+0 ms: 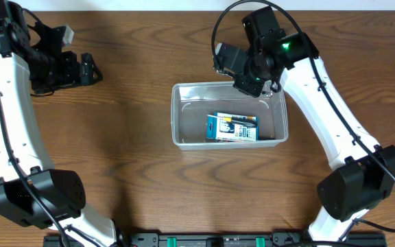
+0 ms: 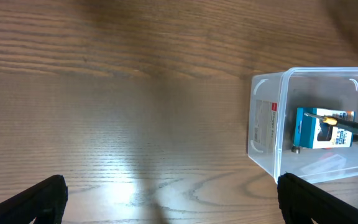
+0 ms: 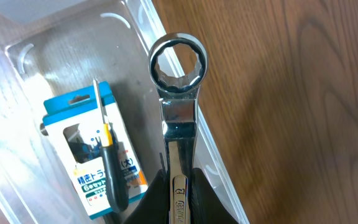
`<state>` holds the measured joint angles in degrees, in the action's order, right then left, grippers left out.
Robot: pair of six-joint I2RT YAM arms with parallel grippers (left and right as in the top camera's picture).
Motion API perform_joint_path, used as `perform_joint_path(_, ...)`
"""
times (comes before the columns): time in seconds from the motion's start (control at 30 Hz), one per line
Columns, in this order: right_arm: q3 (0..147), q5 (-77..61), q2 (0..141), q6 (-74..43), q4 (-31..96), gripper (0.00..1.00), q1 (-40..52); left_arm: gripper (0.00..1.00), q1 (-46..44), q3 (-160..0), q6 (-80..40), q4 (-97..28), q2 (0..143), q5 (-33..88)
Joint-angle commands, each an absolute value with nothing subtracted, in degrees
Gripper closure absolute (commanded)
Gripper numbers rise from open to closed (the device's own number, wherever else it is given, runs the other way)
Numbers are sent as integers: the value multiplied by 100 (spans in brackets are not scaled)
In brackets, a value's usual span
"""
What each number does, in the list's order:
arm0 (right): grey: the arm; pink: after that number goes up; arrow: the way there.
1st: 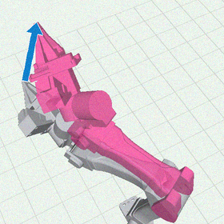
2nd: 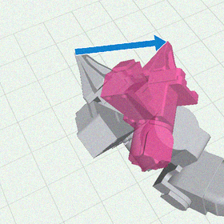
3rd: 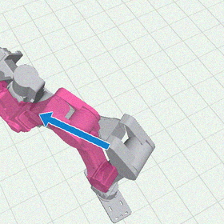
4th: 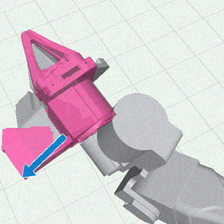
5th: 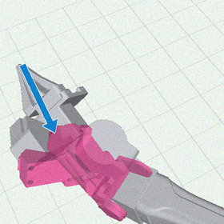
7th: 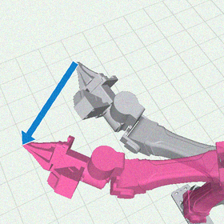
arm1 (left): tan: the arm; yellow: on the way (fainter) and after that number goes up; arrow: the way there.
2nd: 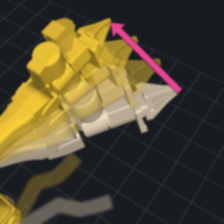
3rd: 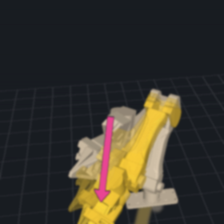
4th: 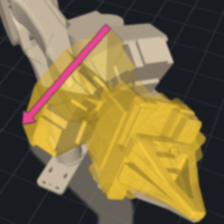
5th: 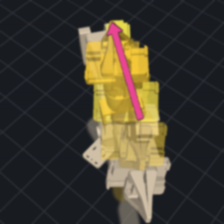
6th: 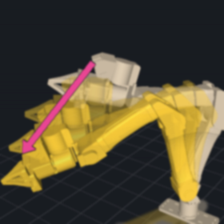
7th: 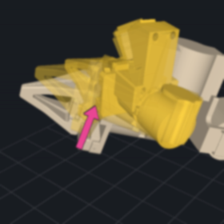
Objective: Pack container
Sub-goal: 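Carry the wrench left over the clear container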
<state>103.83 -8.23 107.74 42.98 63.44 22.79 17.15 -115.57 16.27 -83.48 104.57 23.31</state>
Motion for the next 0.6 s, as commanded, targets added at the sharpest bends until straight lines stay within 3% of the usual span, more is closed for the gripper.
perform_joint_path(0.0, 10447, -1011, 10608, 4381, 6355, 99, 2333, 2, 1732, -11535, 1555, -8346, 10438, 2287)
perform_joint_path(0.3, 10250, -1081, 10608, 4388, 6361, 99, 2333, 2, 1732, -11535, 1557, -8342, 10438, 2287)
perform_joint_path(0.57, 10036, -1081, 10608, 5391, 6368, 95, 2327, 2, 1732, -11535, 1557, -8344, 10438, 2287)
